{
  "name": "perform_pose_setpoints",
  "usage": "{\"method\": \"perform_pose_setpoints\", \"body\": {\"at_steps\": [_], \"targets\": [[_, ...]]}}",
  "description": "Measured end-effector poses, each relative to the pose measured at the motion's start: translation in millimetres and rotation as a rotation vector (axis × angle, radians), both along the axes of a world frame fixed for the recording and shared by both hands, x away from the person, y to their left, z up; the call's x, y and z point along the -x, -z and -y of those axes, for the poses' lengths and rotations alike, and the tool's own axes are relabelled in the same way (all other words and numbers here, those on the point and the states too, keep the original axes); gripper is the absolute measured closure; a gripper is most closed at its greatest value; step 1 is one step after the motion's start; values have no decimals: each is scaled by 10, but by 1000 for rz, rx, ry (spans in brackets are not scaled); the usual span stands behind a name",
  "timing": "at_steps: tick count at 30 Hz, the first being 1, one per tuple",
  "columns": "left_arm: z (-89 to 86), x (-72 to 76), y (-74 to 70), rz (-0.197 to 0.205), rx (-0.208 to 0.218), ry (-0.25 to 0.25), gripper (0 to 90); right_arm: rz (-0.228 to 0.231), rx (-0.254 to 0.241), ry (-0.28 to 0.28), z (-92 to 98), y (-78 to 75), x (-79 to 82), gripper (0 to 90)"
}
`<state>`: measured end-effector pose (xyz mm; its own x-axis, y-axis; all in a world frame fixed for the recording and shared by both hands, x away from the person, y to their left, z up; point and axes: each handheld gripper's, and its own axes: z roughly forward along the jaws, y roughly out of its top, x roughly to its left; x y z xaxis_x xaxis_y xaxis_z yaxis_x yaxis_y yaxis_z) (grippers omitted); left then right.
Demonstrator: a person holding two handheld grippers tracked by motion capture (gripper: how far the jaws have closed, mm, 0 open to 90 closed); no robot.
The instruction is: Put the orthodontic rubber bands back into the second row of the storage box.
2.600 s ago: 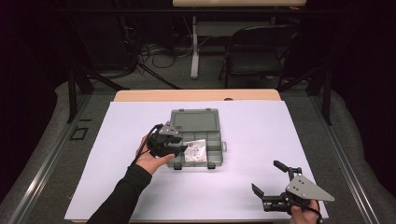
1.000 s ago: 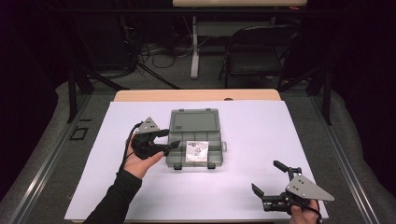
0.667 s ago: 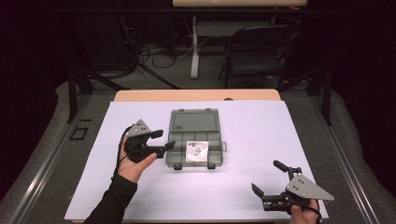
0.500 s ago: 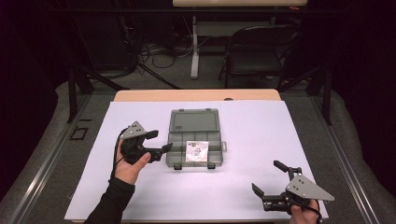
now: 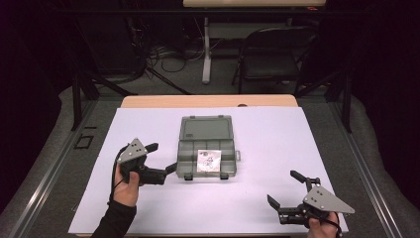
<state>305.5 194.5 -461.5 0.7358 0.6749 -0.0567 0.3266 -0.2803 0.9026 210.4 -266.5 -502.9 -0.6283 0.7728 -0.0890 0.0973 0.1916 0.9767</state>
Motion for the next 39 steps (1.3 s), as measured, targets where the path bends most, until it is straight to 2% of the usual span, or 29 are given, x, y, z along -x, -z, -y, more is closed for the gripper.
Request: {"method": "perform_pose_setpoints", "body": {"at_steps": [7,13,17,21,25,39], "targets": [[-92,171,49,16,-4,-43,4,3,-1,-1,-1,-5,4,0],[-143,286,94,25,-7,-43,4,3,1,-3,0,-7,5,0],[-192,380,152,35,19,-39,4,1,0,-3,-1,-7,7,0],[-287,469,207,69,51,-48,4,-4,6,-7,-2,-10,12,0],[-343,507,234,82,76,-46,4,-5,6,-6,2,-8,11,0],[-457,527,292,118,90,-50,4,1,0,-6,-2,9,1,0]]}}
